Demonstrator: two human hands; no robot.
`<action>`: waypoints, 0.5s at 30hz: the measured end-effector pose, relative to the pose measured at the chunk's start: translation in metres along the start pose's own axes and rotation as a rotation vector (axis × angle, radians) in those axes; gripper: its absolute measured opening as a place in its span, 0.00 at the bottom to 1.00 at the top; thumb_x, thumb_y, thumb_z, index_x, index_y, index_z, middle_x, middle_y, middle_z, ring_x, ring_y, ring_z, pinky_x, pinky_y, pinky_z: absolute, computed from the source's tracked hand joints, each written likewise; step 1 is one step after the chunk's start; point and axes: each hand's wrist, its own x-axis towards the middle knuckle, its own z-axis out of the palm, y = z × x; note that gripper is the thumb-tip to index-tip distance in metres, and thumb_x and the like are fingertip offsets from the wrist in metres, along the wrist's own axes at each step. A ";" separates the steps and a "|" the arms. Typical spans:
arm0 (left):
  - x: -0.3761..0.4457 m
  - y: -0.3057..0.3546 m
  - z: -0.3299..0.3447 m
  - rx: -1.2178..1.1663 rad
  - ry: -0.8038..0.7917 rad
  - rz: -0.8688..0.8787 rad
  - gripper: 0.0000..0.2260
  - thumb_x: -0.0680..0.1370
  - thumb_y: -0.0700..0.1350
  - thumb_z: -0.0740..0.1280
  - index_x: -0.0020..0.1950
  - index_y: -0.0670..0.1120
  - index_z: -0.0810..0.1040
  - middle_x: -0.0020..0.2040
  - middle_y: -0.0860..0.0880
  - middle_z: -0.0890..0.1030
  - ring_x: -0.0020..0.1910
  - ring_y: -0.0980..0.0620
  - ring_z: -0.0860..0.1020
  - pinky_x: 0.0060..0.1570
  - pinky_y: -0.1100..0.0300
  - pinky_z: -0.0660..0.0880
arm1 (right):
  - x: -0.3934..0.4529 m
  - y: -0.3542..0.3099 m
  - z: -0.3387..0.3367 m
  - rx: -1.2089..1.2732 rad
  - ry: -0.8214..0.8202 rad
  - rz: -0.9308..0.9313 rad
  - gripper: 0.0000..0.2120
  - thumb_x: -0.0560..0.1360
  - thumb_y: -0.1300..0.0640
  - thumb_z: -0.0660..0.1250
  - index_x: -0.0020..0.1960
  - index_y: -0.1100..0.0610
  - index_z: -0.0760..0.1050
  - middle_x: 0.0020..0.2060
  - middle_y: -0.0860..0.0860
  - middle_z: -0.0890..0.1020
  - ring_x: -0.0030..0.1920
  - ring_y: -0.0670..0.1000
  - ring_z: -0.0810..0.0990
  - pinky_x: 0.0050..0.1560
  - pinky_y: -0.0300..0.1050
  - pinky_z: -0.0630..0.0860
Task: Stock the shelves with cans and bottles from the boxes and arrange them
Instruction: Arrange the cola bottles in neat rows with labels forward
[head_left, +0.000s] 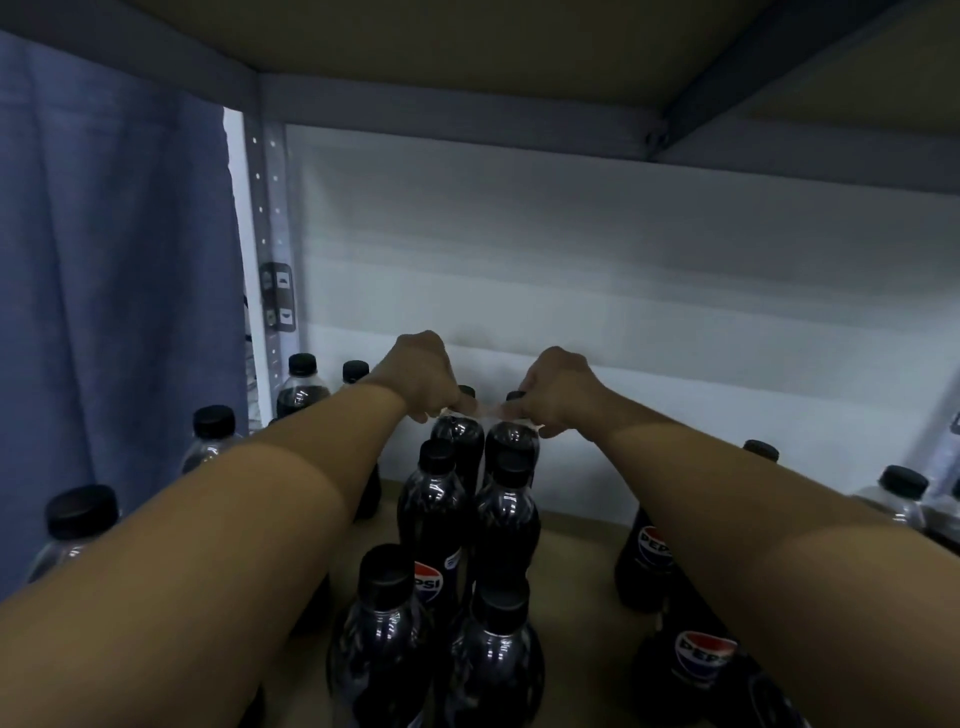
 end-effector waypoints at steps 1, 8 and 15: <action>-0.001 0.000 0.000 -0.014 0.013 -0.010 0.17 0.69 0.49 0.82 0.49 0.38 0.86 0.44 0.42 0.87 0.46 0.45 0.87 0.47 0.53 0.85 | 0.001 0.000 0.000 -0.031 -0.002 -0.011 0.24 0.67 0.51 0.82 0.55 0.64 0.80 0.50 0.58 0.84 0.49 0.57 0.85 0.53 0.53 0.83; 0.000 -0.006 -0.003 -0.223 -0.054 -0.002 0.12 0.67 0.40 0.83 0.47 0.45 0.86 0.48 0.47 0.86 0.54 0.47 0.85 0.51 0.53 0.84 | -0.005 0.005 -0.008 -0.074 -0.038 -0.068 0.16 0.72 0.55 0.78 0.55 0.63 0.81 0.50 0.55 0.83 0.52 0.56 0.82 0.51 0.46 0.80; 0.005 0.006 -0.001 -0.116 0.011 0.006 0.12 0.67 0.45 0.84 0.44 0.41 0.88 0.39 0.45 0.87 0.41 0.49 0.87 0.50 0.58 0.84 | 0.002 0.002 -0.007 -0.170 -0.013 -0.073 0.19 0.70 0.50 0.79 0.53 0.62 0.81 0.46 0.55 0.82 0.45 0.53 0.81 0.40 0.44 0.80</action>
